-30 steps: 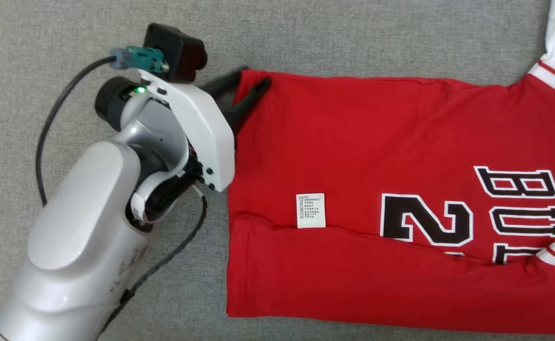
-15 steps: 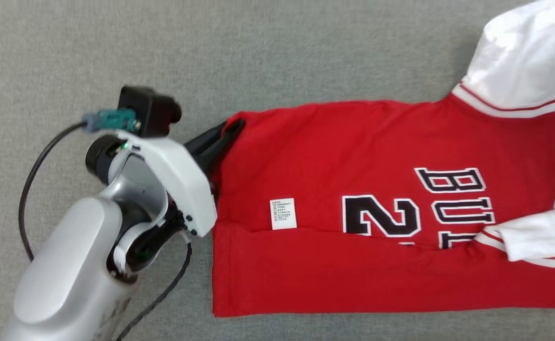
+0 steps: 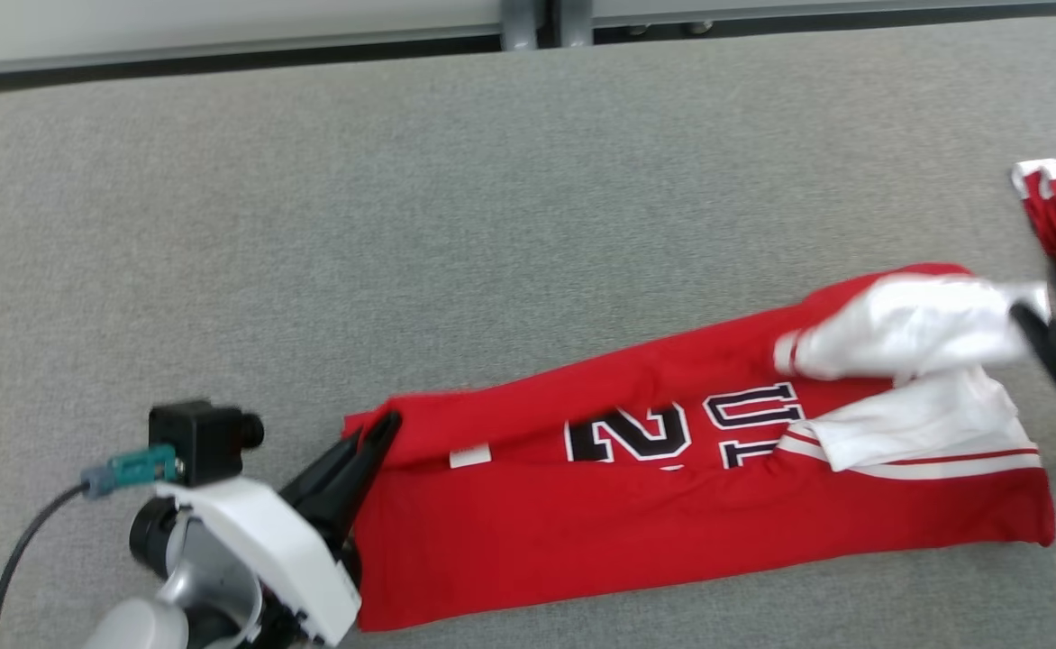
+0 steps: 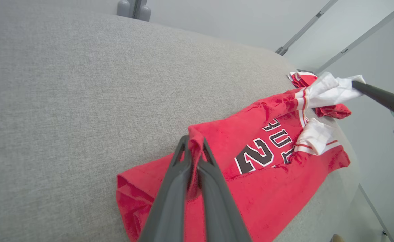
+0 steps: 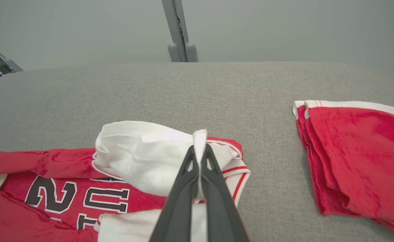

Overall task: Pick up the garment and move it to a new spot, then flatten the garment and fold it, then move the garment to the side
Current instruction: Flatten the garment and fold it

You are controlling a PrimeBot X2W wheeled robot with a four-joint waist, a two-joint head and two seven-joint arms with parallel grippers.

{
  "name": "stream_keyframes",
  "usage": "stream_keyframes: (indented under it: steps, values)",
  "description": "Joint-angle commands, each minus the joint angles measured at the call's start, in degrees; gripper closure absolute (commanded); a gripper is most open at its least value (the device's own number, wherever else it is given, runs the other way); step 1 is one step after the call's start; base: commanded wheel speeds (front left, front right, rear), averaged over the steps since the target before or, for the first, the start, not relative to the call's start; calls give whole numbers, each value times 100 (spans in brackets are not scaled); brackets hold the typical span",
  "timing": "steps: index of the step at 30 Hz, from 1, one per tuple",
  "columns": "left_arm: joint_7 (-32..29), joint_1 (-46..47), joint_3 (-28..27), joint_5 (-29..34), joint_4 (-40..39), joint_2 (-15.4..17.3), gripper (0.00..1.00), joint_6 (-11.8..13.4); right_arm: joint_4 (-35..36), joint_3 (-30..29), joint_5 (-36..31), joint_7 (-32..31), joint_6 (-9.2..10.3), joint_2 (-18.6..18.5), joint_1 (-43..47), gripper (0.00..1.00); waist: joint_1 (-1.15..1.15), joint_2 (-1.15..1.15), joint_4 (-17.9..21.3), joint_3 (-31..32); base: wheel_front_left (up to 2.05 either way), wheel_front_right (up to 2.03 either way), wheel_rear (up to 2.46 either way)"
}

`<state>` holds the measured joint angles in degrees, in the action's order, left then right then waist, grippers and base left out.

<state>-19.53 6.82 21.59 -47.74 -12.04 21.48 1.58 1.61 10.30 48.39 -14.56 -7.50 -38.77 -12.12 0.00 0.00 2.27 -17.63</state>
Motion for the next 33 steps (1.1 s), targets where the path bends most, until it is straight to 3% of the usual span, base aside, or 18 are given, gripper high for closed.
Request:
stream_keyframes:
  steps: [1, 3, 4, 5, 6, 7, 8, 9, 13, 16, 22, 27, 33]
  values:
    - [61, -79, -37, -6, -2, 67, 100, 10, 24, -36, -41, 48, 2, 42, 134, 100, 0, 0, 98, 86, 0, 0, 0]
    - [277, -258, -58, -8, 15, 15, 100, -81, -14, -64, -88, 51, 1, 206, 428, 100, 0, 0, 124, 99, 0, 0, 0]
    - [365, -363, -69, -74, 78, -42, 93, -90, -50, -73, -159, 57, 1, 260, 538, 100, 0, 0, 132, 104, 0, 0, 0]
    - [427, -454, -74, -56, 164, -21, 76, -101, -94, -88, -210, 74, 2, 330, 615, 100, 0, 0, 140, 108, 0, 0, 0]
    - [487, -491, -68, 39, 245, 30, 43, -118, -141, -87, -282, 74, 2, 401, 672, 100, 0, 0, 154, 112, 0, 0, 0]
    - [564, -512, -75, 93, 327, 29, 0, -94, -193, -88, -382, 77, 2, 454, 728, 75, 0, 0, 163, 120, 0, 0, 0]
    - [588, -574, -51, 102, 418, -7, 0, -58, -249, -76, -461, 33, 2, 500, 789, 22, 0, 0, 170, 136, 0, 0, 0]
    - [603, -638, -17, 163, 488, 21, 0, -64, -306, -68, -546, -14, 2, 526, 834, 0, 0, 0, 178, 158, 0, 0, 0]
    - [846, -915, -38, 328, 655, 96, 0, 12, -324, -145, -736, -180, 2, 570, 976, 0, 0, 0, 204, 270, 0, 0, 0]
    - [1321, -1213, -172, 572, 670, 68, 0, 241, -144, -375, -689, -298, 2, 510, 1095, 0, 0, 0, 207, 359, 0, 0, 0]
    - [2686, -1574, -392, 1034, 624, -335, 0, 591, 114, -1069, -831, -551, 1, 622, 976, 0, 0, 0, 134, 376, 0, 0, 0]
    - [3276, -1320, -200, 1426, 908, -642, 0, 512, -180, -1113, -1134, -959, 2, 865, 642, 0, 0, 0, -119, 245, 0, 0, 0]
    - [3459, -1010, -178, 1832, 1257, -1001, 0, 433, -826, -1064, -1472, -1171, 1, 1172, 398, 0, 0, 0, -415, 106, 0, 0, 0]
